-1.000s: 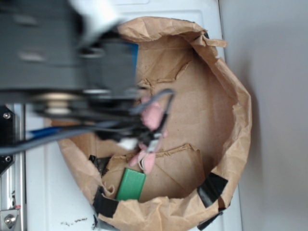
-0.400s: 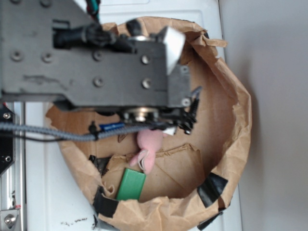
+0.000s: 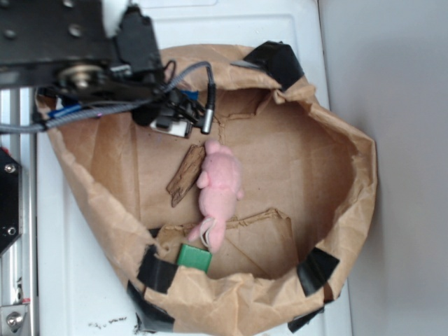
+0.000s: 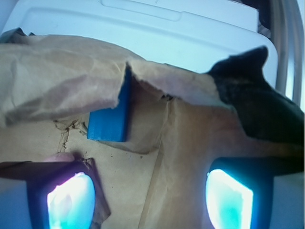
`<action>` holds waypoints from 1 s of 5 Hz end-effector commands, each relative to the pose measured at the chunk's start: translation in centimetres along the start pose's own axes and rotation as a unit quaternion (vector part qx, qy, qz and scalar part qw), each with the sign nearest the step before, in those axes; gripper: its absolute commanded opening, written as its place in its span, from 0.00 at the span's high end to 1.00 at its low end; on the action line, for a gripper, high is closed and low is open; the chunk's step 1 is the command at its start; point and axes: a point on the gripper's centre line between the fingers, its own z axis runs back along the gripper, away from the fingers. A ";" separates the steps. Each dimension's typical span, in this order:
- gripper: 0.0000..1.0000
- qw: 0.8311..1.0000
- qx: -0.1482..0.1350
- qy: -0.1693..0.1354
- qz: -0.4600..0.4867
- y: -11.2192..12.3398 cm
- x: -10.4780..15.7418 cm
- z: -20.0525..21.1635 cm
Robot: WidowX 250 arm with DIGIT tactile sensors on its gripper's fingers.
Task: Grab the blue block.
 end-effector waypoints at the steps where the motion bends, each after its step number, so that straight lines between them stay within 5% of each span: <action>1: 0.00 1.000 -0.008 -0.010 0.012 1.0 1.4 0.4; 2: 0.00 1.000 -0.008 -0.010 0.012 1.0 1.4 0.4; 5: 0.00 0.999 0.006 0.001 0.032 -4.3 -1.3 1.1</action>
